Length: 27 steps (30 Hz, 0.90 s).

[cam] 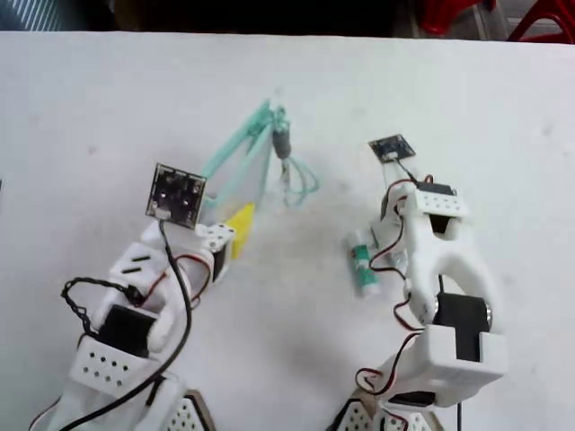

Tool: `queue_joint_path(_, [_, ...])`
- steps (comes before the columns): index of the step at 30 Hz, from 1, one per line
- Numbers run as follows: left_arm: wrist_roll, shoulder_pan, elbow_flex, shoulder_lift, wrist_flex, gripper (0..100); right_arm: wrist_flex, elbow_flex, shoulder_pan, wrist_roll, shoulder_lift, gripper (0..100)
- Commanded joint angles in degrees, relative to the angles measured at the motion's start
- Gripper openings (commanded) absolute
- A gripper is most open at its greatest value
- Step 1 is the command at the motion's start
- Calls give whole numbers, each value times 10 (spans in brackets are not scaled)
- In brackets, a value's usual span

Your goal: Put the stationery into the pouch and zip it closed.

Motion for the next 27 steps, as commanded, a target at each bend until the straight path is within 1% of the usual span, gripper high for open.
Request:
queue_joint_path(1, [-3,12,-3,5,1,215,-13,9,11,-5,-19,17])
queue_joint_path(5, [-3,12,-3,5,1,215,-31,33,10,-5,-42,17])
queue_joint_path(19, [-4,11,-3,5,1,215,-170,209,2,-1,-205,17])
queue_joint_path(22, [-4,11,-3,5,1,215,-178,234,-15,-1,-230,17])
queue_joint_path(27, [-4,10,-3,5,1,215,-194,281,-17,-1,-299,17])
